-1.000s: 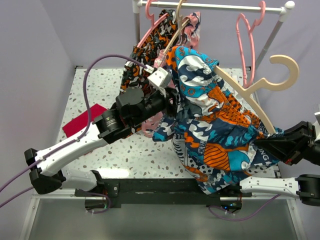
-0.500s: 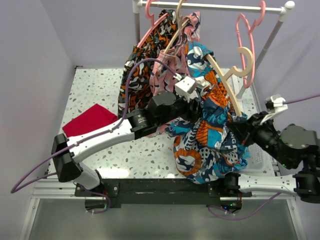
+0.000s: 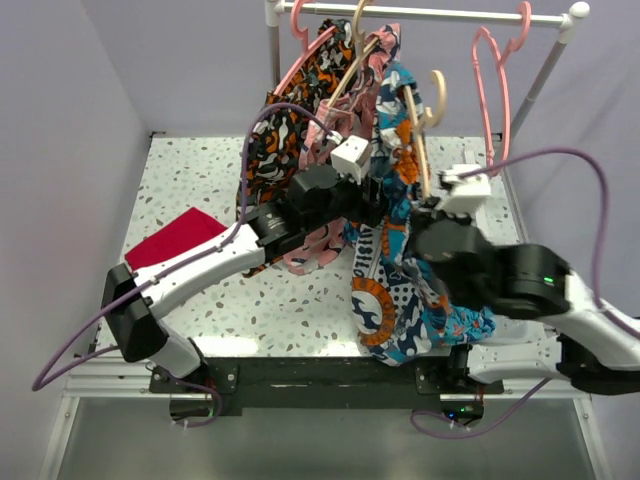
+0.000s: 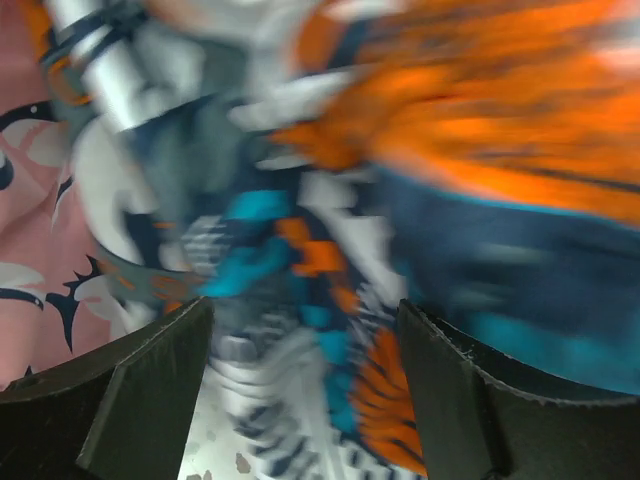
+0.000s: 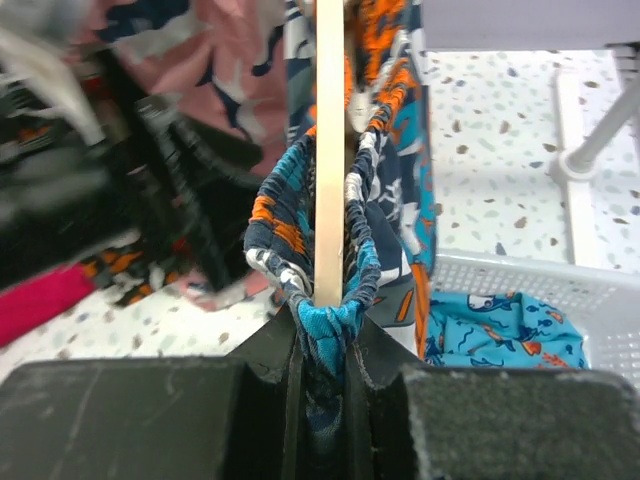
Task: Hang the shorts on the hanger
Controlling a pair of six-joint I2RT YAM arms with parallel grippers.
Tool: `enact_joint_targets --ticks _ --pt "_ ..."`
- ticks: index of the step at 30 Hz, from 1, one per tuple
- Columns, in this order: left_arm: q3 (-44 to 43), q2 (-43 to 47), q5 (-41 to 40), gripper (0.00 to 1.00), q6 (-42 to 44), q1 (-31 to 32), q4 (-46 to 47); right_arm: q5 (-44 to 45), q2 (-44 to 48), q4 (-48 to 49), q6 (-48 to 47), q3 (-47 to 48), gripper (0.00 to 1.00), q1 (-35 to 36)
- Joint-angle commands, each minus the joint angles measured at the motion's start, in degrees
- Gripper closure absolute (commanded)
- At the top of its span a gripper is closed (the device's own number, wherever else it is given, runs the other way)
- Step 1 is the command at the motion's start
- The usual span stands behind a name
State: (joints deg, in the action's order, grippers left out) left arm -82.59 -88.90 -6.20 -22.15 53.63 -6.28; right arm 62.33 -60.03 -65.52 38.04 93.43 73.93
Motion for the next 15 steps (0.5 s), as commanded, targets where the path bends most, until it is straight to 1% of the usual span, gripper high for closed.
enact_joint_targets --ticks 1,2,7,8,13,15 --pt "1.0 6.5 0.3 0.21 -0.7 0.5 -0.6 -7.9 -5.6 10.2 -2.1 0.6 1.0 -12.8" --pt "1.9 7.2 0.3 0.21 -0.7 0.5 -0.7 -10.1 -6.1 12.8 -2.9 -0.5 1.0 -17.2" --pt "4.7 12.3 1.2 0.21 -0.9 0.4 -1.7 -15.1 -7.9 16.5 -3.8 -1.1 1.0 -23.9" --pt "5.2 12.8 1.2 0.21 -0.9 0.4 -2.1 -16.3 -8.3 16.6 -4.2 0.1 1.0 -25.9" --pt "7.1 17.0 1.1 0.21 -1.8 0.4 -3.6 -17.9 -11.4 16.9 -6.3 5.7 1.0 -30.9" --pt "7.7 18.7 1.4 0.21 -2.3 0.4 -3.9 -19.4 -14.3 17.3 -6.7 8.9 1.0 -33.7"
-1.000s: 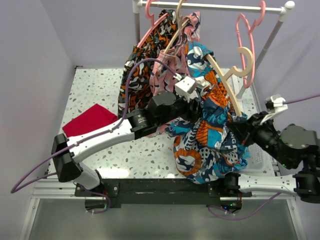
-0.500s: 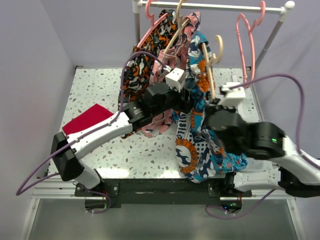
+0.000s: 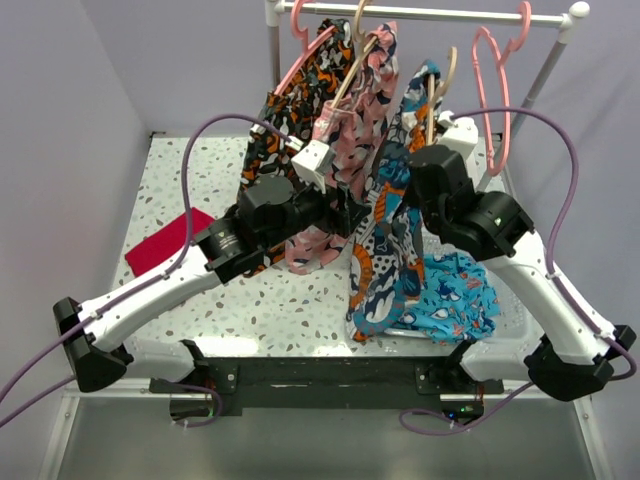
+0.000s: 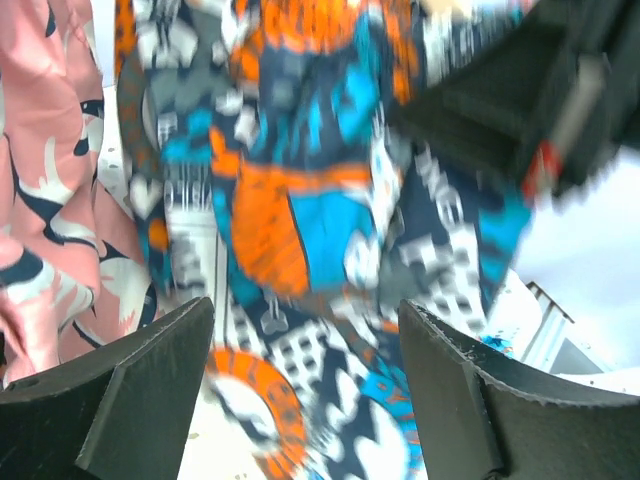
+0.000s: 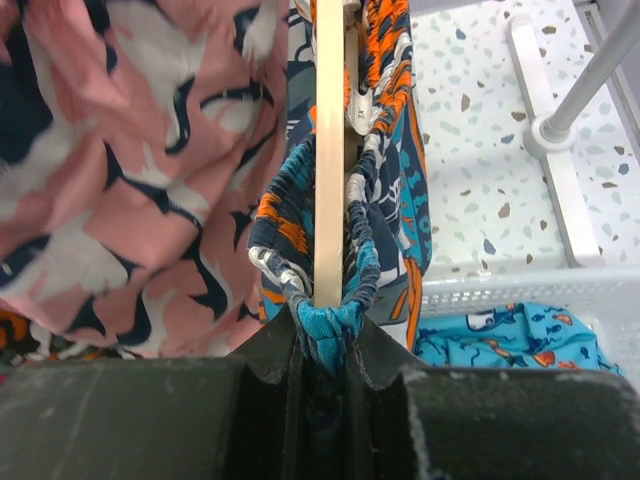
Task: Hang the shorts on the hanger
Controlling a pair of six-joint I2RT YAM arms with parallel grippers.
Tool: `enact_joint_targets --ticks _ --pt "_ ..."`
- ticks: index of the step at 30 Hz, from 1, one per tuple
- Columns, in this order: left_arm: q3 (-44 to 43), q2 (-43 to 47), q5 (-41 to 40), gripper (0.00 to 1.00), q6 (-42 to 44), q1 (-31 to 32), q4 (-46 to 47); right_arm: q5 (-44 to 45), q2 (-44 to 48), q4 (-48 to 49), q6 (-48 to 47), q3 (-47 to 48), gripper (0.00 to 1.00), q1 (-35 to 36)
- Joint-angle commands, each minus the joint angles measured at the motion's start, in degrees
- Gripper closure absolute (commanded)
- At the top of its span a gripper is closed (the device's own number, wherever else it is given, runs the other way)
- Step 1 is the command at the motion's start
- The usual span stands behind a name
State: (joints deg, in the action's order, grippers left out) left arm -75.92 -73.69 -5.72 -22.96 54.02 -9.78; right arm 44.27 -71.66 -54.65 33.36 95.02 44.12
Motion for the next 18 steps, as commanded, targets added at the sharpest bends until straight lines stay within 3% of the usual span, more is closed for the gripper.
enact_joint_targets --ticks 1,9,18 --pt "1.1 4.0 0.9 0.21 -1.6 0.0 -0.6 -1.9 -3.7 6.5 -2.2 8.3 1.0 -4.7" --pt "1.4 8.6 1.1 0.21 -1.2 0.1 -3.7 -5.5 -11.0 9.0 -3.5 15.5 1.0 -9.3" --pt "6.1 13.7 3.7 0.21 -2.3 0.0 -3.6 -7.1 -9.6 12.2 -6.8 14.3 1.0 -9.8"
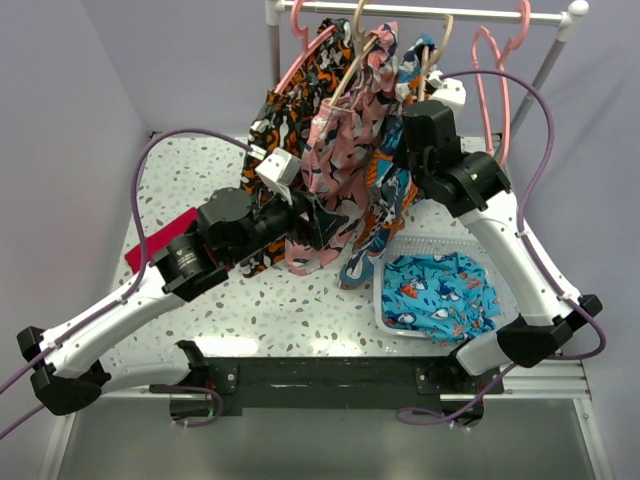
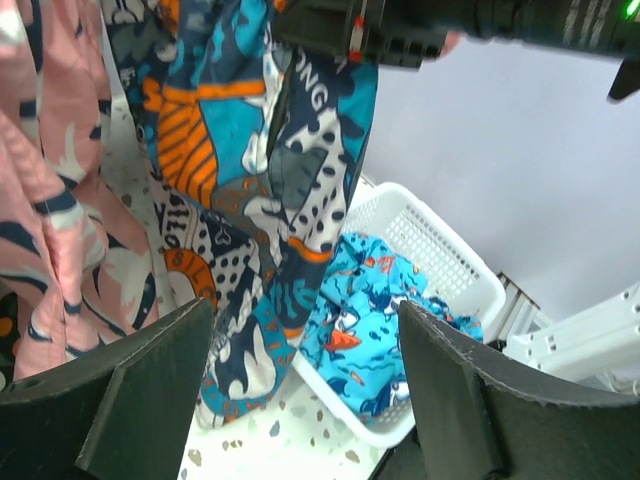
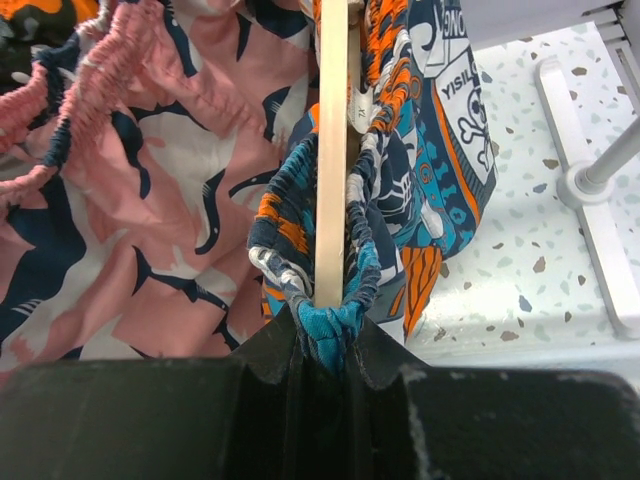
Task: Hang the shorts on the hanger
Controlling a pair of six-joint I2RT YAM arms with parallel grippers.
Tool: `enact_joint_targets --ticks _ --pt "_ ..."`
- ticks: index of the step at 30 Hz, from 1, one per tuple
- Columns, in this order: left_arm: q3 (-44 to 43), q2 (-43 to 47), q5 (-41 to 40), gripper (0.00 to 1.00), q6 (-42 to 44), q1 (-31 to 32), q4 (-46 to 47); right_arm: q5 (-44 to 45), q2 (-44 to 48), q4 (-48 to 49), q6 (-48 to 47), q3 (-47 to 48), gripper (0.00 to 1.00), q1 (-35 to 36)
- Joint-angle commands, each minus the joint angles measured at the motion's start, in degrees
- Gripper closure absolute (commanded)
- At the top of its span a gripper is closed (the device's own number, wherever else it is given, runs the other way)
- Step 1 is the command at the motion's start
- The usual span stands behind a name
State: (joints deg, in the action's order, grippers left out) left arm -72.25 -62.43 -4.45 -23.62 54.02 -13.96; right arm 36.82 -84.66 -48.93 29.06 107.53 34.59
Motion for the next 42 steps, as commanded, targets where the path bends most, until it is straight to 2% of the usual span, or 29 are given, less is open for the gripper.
enact_joint_targets --ticks 1,12,28,36,40,42 --pt "3.6 3.0 2.5 0.21 -1.6 0.0 0.7 0.2 3.4 6.3 -3.1 2.2 1.0 -0.2" --pt "11.3 10.8 1.5 0.19 -2.0 0.0 1.1 -4.9 0.7 6.3 -7.2 5.1 1.0 -0.3" --pt "13.4 11.7 1.2 0.17 -0.2 0.0 1.0 1.2 -6.7 5.6 -10.3 13.7 1.0 -0.3" --pt "13.4 11.0 0.6 0.16 -0.5 0.0 0.9 6.5 -9.6 6.7 -9.5 13.8 1.0 -0.3" --pt "13.4 10.7 0.2 0.16 -0.8 0.0 0.5 6.3 -9.3 7.5 -8.8 12.3 1.0 -0.3" --pt "13.4 10.7 -0.3 0.15 -1.0 0.1 0.2 6.1 -8.7 8.3 -8.9 11.0 0.89 -0.3"
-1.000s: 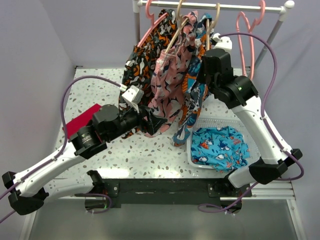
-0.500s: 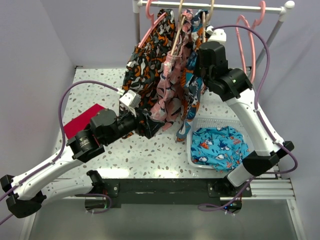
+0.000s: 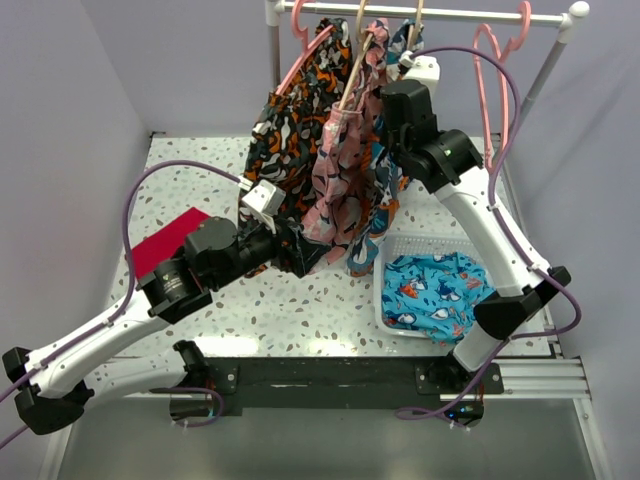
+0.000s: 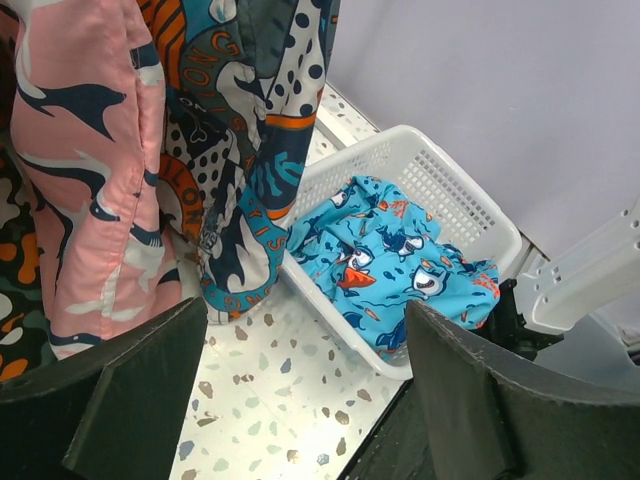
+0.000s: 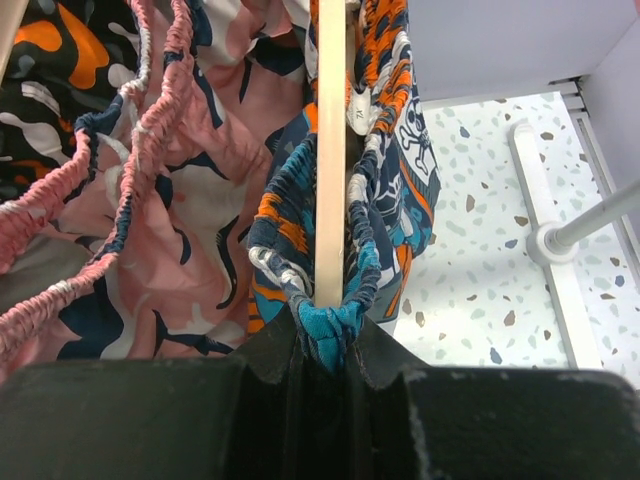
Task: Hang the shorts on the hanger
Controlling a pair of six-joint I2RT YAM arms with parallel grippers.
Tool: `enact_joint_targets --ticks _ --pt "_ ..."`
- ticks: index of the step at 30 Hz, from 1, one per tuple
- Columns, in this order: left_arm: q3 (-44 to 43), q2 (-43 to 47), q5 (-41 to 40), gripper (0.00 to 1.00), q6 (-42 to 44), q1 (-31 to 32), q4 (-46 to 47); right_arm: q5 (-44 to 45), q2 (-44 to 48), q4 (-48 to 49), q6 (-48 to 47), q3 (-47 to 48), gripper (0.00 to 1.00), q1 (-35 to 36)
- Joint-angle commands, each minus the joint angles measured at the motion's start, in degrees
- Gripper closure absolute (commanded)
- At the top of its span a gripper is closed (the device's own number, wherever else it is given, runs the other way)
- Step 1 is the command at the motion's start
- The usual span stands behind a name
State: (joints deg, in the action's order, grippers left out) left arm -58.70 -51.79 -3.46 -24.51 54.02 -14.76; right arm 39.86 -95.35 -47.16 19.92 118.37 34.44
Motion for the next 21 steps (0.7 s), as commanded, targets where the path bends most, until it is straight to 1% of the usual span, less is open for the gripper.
enact_joint_targets --ticks 1,2,4,7,8,10,11,13,14,15,16,19,20,21 --pt "0.0 0.1 -1.4 0.14 -0.1 0.1 0.9 3.4 2.2 6.8 0.2 -0.2 0.85 -0.2" --pt "0.0 0.1 -1.6 0.14 -0.1 0.0 0.7 3.6 2.2 7.0 0.2 -0.2 0.83 -0.2" --pt "0.0 0.0 -2.0 0.13 -0.1 0.1 0.2 3.7 2.0 7.3 -0.1 0.3 0.82 -0.2" --pt "-0.3 0.0 -2.9 0.12 -0.3 0.0 -0.6 3.5 2.0 7.7 -0.1 0.2 0.73 -0.2" --pt "-0.5 0.1 -3.2 0.12 -0.4 0.0 -0.8 3.4 2.1 7.9 -0.2 -0.1 0.65 -0.2" --pt "-0.7 0.1 -3.5 0.12 -0.5 0.0 -1.3 3.1 2.6 8.1 -0.3 -0.7 0.59 -0.2" --pt "-0.9 0.1 -3.4 0.1 -0.5 0.0 -1.5 2.2 2.9 8.1 -0.3 -0.9 0.5 -0.2" --pt "-1.2 0.2 -3.5 0.06 -0.4 0.0 -2.3 1.2 4.5 8.1 -0.1 -2.6 0.43 -0.2" --pt "-1.2 0.1 -3.7 0.05 -0.4 0.0 -2.6 0.7 5.5 8.3 0.0 -3.4 0.36 -0.2" --pt "-1.2 0.1 -3.8 0.02 -0.3 0.0 -3.2 -0.2 6.4 8.3 0.1 -5.2 0.33 -0.2" --pt "-1.2 0.2 -4.1 0.0 -0.3 0.0 -3.6 -0.9 8.5 8.1 0.3 -6.3 0.3 -0.2" --pt "-1.3 0.0 -4.3 0.0 0.0 0.0 -4.9 -4.6 12.7 8.5 1.3 -11.7 0.22 -0.2" --pt "-1.3 0.0 -4.3 0.0 0.0 0.0 -5.2 -5.6 15.9 8.7 1.8 -13.3 0.16 -0.2" --pt "-1.4 -0.2 -4.4 0.0 0.0 0.0 -6.1 -6.5 17.7 8.9 2.0 -16.6 0.13 -0.2"
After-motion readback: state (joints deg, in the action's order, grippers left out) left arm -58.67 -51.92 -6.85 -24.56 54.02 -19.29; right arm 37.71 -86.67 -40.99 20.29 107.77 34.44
